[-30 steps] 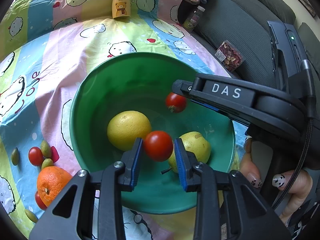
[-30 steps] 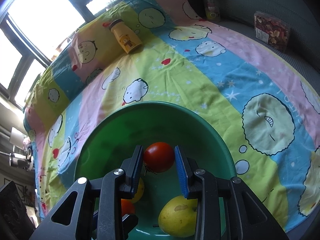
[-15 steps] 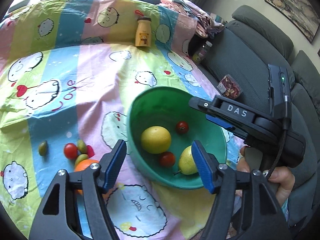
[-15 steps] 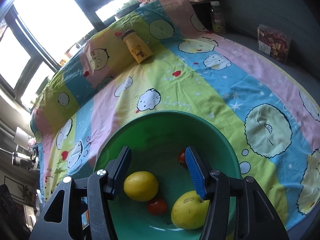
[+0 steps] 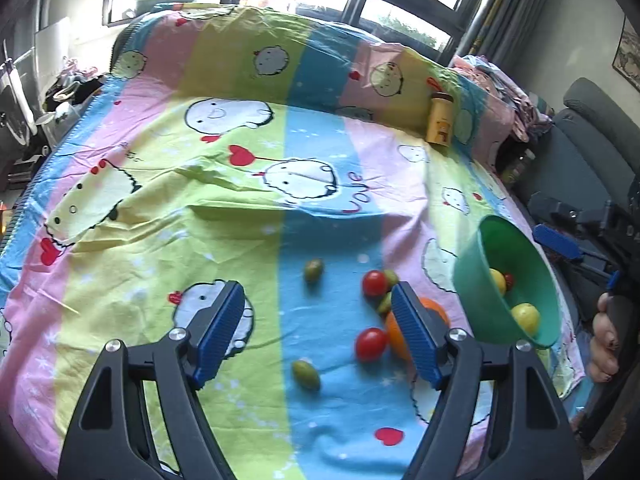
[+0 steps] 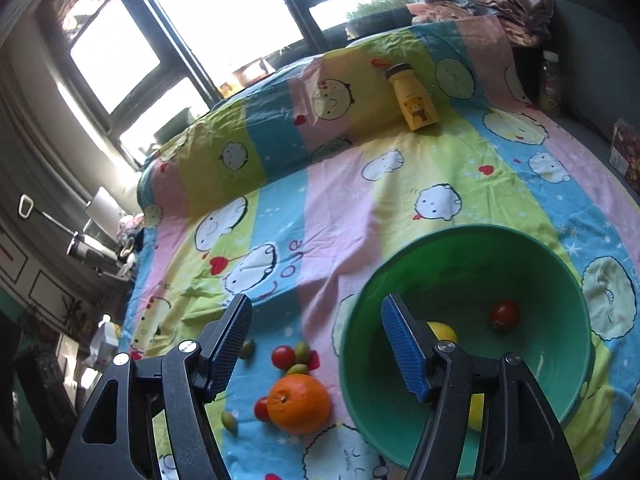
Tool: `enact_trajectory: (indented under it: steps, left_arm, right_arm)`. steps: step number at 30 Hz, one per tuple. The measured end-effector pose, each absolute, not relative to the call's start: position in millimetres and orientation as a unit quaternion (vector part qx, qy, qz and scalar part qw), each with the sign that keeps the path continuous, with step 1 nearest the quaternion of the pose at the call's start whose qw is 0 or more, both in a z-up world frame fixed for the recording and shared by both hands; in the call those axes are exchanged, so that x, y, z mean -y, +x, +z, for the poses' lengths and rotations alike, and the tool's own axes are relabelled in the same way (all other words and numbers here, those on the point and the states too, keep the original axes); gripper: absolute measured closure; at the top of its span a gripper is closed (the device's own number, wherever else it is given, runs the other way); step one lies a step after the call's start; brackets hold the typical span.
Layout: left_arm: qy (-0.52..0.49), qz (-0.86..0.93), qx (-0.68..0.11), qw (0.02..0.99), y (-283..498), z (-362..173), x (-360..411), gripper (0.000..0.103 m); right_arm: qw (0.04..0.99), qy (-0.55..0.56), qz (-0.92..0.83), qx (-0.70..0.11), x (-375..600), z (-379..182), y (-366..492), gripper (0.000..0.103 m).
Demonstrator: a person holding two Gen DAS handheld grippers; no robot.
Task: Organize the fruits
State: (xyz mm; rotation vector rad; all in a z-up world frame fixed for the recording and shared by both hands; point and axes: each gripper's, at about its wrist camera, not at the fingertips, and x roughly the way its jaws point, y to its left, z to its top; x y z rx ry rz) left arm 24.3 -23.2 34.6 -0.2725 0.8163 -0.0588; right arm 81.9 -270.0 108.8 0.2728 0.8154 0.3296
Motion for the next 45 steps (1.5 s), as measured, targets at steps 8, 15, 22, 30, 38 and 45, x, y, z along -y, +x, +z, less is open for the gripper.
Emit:
enact_trajectory:
  steps: [8, 15, 22, 30, 38, 45]
  left_arm:
    - [-0.150, -0.058, -0.432, 0.887, 20.2, -1.9, 8.8, 0.023]
    - [-0.144, -0.065, -0.459, 0.874, 22.7, -11.9, 13.6, 0.022]
    - [-0.140, -0.073, -0.467, 0.870, 22.3, -12.1, 10.9, 0.022]
    - [-0.154, -0.027, -0.460, 0.874, 20.1, -9.3, -14.7, 0.022]
    - [-0.163, -0.019, -0.457, 0.874, 20.0, -7.4, -23.7, 0.022]
    - [-0.173, -0.012, -0.457, 0.873, 20.3, -6.9, -33.0, 0.021]
  right_arm:
    - [0.864, 0.082, 0.212, -0.450, 203.8, 81.2, 90.9, 0.034]
    - [0.843, 0.065, 0.206, -0.493, 186.4, 53.7, 95.1, 0.034]
    - [0.848, 0.055, 0.151, -0.505, 191.4, 28.4, 81.1, 0.034]
    - [0.867, -0.021, 0.070, -0.492, 184.5, 17.8, 78.3, 0.034]
    - [0.863, -0.061, 0.050, -0.499, 180.1, -1.5, 77.8, 0.034]
    - [0.869, -0.033, 0.060, -0.490, 187.0, -6.4, 73.0, 0.036]
